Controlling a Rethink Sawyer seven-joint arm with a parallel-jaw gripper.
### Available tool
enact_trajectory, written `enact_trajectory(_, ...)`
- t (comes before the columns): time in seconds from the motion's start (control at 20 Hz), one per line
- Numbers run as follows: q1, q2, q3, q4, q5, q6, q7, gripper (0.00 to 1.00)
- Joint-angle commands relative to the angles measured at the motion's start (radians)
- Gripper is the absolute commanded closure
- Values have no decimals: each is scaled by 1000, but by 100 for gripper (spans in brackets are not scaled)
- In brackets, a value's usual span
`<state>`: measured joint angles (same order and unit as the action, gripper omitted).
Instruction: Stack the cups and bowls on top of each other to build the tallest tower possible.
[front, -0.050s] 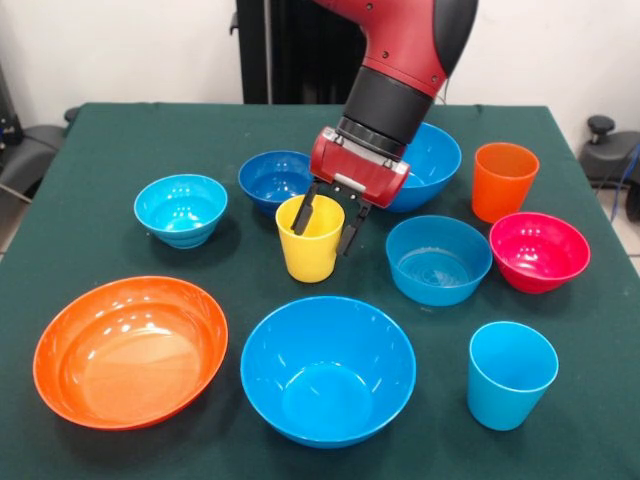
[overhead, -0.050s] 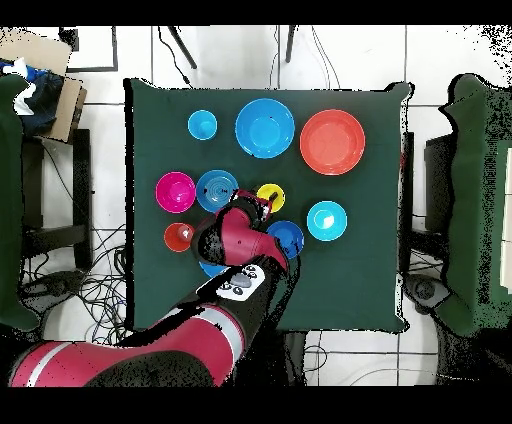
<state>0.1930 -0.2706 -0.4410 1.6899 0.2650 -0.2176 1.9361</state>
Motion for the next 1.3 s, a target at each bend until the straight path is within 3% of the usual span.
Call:
enact_trajectory(0.05, -12, -11, 125, -33, -6, 77, 134, 0)
enact_trajectory(1.3, -19, -18, 137, -27, -3, 90, 138, 0)
